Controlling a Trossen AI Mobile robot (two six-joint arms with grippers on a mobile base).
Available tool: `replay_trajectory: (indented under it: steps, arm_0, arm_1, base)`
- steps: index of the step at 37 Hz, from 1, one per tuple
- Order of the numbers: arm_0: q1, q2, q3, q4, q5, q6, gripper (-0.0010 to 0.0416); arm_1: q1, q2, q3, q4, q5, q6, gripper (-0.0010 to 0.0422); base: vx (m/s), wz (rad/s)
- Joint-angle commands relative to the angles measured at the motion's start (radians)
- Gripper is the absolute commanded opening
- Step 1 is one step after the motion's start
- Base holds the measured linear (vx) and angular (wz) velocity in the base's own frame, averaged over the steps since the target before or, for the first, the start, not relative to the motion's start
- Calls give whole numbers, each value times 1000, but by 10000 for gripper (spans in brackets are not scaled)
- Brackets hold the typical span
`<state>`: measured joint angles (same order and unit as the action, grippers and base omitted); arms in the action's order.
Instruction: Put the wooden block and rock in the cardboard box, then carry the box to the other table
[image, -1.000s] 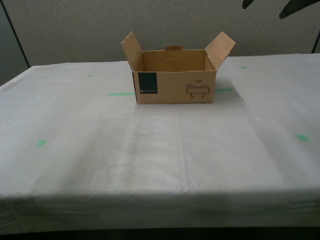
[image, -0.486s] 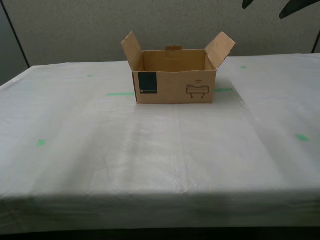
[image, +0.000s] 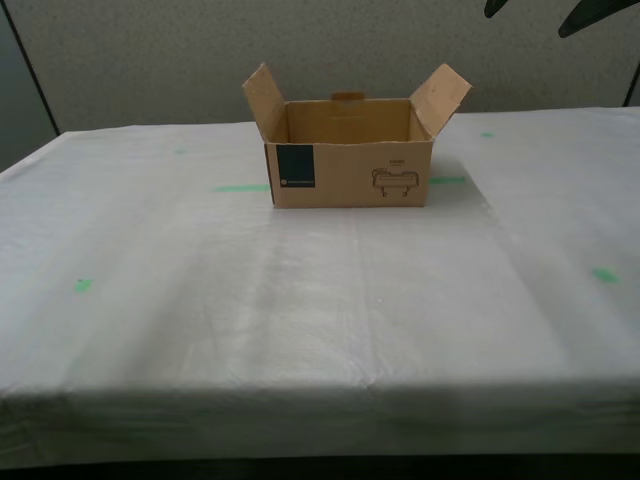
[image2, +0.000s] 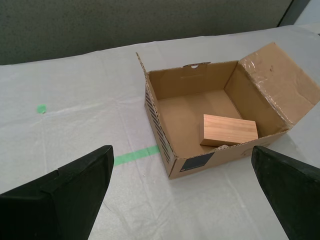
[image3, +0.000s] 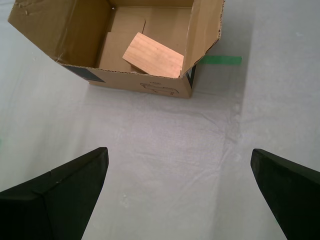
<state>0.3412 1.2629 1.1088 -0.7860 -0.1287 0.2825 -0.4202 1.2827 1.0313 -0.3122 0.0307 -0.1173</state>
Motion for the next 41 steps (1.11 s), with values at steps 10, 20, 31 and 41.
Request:
replay_trajectory:
  steps: [10,20,31,41]
  arm_0:
    - [0,0,1,0,3,1,399]
    - [0,0,1,0,3,1,398]
    - [0,0,1,0,3,1,399]
    - [0,0,1,0,3,1,399]
  arm_1:
    - [0,0,1,2,-2,1,378]
    - [0,0,1,2,-2,1,378]
    - [0,0,1,11,-2,1,378]
    - [0,0,1,58,-2,2,378]
  base:
    - [0,0]
    - [0,0]
    - [0,0]
    - [0,0]
